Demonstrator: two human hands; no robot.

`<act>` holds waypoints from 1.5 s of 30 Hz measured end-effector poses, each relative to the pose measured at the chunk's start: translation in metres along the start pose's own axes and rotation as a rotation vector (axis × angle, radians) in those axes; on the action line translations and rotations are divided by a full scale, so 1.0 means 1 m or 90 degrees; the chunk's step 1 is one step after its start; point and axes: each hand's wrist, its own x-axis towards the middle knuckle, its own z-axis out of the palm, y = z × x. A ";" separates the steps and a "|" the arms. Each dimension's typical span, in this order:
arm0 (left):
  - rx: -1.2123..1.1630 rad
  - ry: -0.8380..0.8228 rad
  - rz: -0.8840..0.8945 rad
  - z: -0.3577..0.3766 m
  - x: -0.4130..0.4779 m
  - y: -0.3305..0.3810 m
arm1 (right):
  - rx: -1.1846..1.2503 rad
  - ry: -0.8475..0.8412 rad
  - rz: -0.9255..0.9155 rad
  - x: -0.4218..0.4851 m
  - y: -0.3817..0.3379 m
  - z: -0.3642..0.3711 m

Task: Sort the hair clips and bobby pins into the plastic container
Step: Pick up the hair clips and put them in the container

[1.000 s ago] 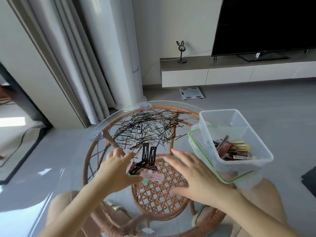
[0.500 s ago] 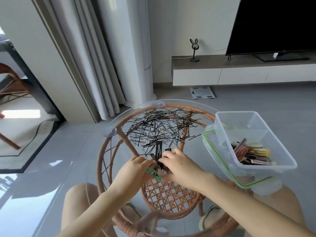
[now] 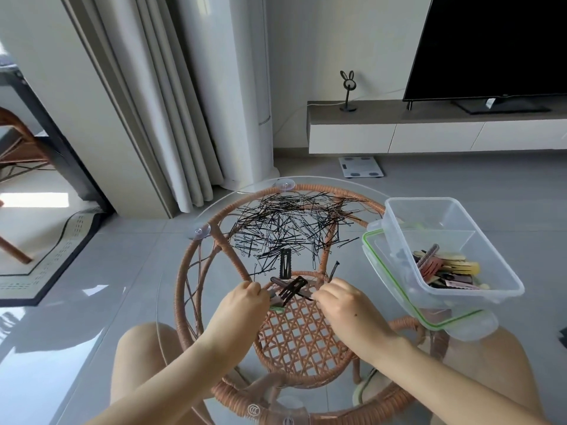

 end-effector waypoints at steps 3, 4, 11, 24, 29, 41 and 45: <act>-0.006 0.009 -0.020 0.000 -0.001 -0.007 | 0.019 0.033 0.003 -0.008 0.001 -0.011; -0.016 0.013 -0.024 -0.002 -0.001 -0.010 | 0.025 0.046 0.004 -0.011 0.002 -0.016; -0.155 0.099 -0.064 -0.049 0.004 -0.005 | -0.026 0.208 0.093 -0.033 0.035 -0.072; -0.261 0.053 0.255 -0.083 0.120 0.160 | 0.163 0.190 0.414 -0.062 0.135 -0.112; -0.077 -0.031 0.309 -0.053 0.151 0.197 | 0.111 0.335 0.464 -0.078 0.139 -0.126; -0.353 0.131 0.069 -0.072 0.107 0.068 | 0.189 0.152 0.257 -0.048 0.057 -0.116; -0.261 0.104 -0.092 -0.054 0.061 -0.002 | 0.164 -0.055 0.112 -0.018 0.020 -0.060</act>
